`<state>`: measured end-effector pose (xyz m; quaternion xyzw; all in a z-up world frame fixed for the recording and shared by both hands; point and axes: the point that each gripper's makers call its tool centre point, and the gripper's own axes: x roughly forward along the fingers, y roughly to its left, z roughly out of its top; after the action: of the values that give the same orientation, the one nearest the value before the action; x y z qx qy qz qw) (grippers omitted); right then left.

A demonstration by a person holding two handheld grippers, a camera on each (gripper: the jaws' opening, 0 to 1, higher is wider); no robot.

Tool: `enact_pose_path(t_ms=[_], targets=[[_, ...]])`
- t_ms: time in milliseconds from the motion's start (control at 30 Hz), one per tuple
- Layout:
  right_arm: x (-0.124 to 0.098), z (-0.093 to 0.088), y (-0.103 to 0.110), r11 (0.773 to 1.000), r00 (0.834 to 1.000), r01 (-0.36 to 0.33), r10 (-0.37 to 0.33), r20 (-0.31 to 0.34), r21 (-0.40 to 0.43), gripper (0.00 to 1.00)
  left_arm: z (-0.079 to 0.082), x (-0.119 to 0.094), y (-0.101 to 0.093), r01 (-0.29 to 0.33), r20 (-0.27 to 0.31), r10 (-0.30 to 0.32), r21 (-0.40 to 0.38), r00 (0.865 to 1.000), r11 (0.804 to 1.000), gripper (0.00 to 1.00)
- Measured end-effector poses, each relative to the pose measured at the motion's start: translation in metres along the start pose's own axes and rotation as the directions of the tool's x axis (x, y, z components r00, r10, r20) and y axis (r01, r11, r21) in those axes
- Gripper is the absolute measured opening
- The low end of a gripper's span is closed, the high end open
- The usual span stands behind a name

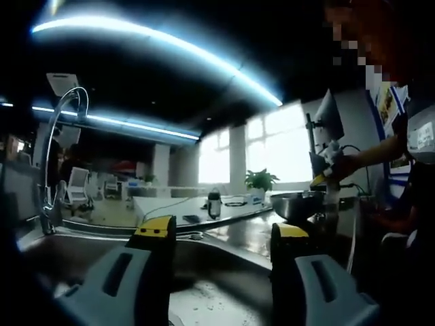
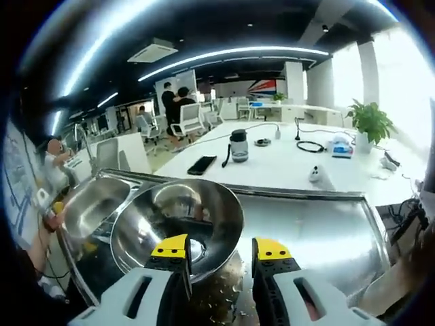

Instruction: Pick up bowl with dirty water move over sink pour dirty water into sink return bowl to place

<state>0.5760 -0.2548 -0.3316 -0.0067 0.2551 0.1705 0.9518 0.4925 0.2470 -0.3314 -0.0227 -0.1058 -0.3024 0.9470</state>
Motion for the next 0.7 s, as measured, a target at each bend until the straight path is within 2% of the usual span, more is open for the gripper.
enact_pose_path(t_ms=[300, 500, 600, 700], targets=[[0.008, 0.001, -0.003, 1.0, 0.998, 0.012, -0.012, -0.061, 0.001, 0.28, 0.003, -0.001, 0.0, 0.006, 0.017, -0.006, -0.015, 1.0, 1.0, 0.5], [0.014, -0.004, -0.004, 0.999, 0.99, 0.02, -0.016, -0.141, 0.027, 0.27, 0.007, -0.001, 0.002, -0.006, 0.038, 0.007, -0.024, 0.999, 1.0, 0.51], [0.016, -0.01, -0.001, 0.992, 0.984, 0.009, 0.013, -0.176, 0.123, 0.27, 0.005, -0.001, 0.0, -0.001, 0.029, 0.002, -0.008, 1.0, 1.0, 0.5], [0.019, -0.01, -0.006, 0.996, 0.982, 0.029, -0.012, -0.189, 0.089, 0.26, 0.004, -0.001, -0.001, 0.002, 0.022, -0.002, 0.002, 1.0, 1.0, 0.5]])
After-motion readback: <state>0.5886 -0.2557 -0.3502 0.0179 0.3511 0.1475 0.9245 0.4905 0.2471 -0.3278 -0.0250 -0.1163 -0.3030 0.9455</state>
